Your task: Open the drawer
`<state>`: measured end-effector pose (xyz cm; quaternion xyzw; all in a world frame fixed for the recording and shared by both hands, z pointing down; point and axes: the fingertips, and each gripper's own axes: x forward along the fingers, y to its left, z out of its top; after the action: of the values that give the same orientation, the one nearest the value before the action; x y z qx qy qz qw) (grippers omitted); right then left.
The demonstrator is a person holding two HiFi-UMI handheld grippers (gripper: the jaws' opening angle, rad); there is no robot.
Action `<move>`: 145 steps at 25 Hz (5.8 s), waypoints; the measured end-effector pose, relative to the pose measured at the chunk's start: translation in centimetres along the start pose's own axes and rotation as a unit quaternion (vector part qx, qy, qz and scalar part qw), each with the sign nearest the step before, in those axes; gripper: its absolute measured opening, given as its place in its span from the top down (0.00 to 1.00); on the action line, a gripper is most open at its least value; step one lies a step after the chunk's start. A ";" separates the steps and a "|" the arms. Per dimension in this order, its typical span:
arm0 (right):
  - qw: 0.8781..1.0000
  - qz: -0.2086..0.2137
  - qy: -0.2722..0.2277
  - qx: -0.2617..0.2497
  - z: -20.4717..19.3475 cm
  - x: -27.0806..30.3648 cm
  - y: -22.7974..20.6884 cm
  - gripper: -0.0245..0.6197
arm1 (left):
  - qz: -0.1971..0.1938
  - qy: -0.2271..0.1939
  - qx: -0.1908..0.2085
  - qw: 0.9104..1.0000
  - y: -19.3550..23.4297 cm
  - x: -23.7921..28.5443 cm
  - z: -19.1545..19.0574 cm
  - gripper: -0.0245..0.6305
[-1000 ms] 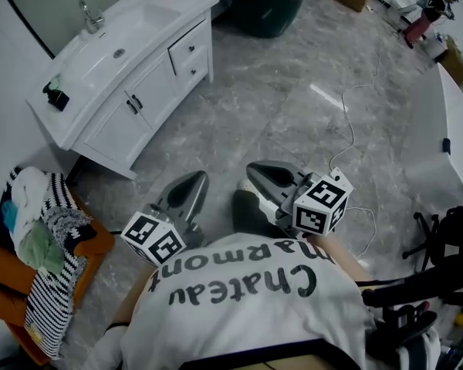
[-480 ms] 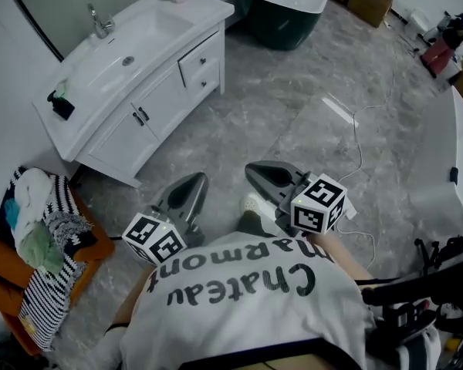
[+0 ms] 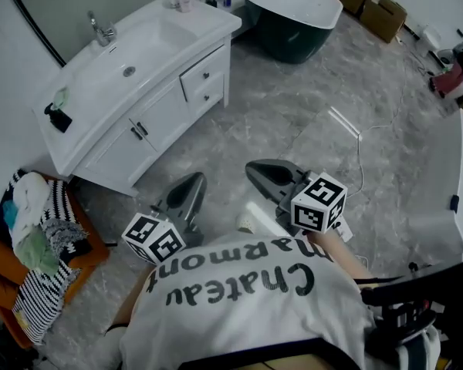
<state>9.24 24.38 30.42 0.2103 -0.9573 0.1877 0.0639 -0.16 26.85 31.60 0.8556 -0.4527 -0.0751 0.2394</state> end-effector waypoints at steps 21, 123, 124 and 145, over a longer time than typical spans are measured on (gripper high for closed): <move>1.000 0.026 0.010 -0.010 2.0 0.4 -11.5 0.94 | 0.023 -0.011 -0.001 1.000 2.2 11.3 0.8 0.95; 0.928 0.052 0.368 -0.031 -14.6 49.0 -54.2 0.70 | 0.445 0.031 -0.191 0.874 34.8 28.8 -4.1 0.95; 0.928 0.046 0.370 -0.028 -14.8 49.2 -54.2 0.70 | 0.446 0.031 -0.191 0.874 34.9 28.6 -4.1 0.95; 0.918 0.029 0.391 -0.055 -15.6 49.8 -54.6 0.74 | 0.447 0.020 -0.207 0.870 34.6 27.5 -5.5 0.95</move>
<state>-11.79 -34.36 73.02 0.0885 -0.8706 0.2042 0.4388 -7.88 -10.04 55.38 0.4935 -0.7564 -0.0353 0.4279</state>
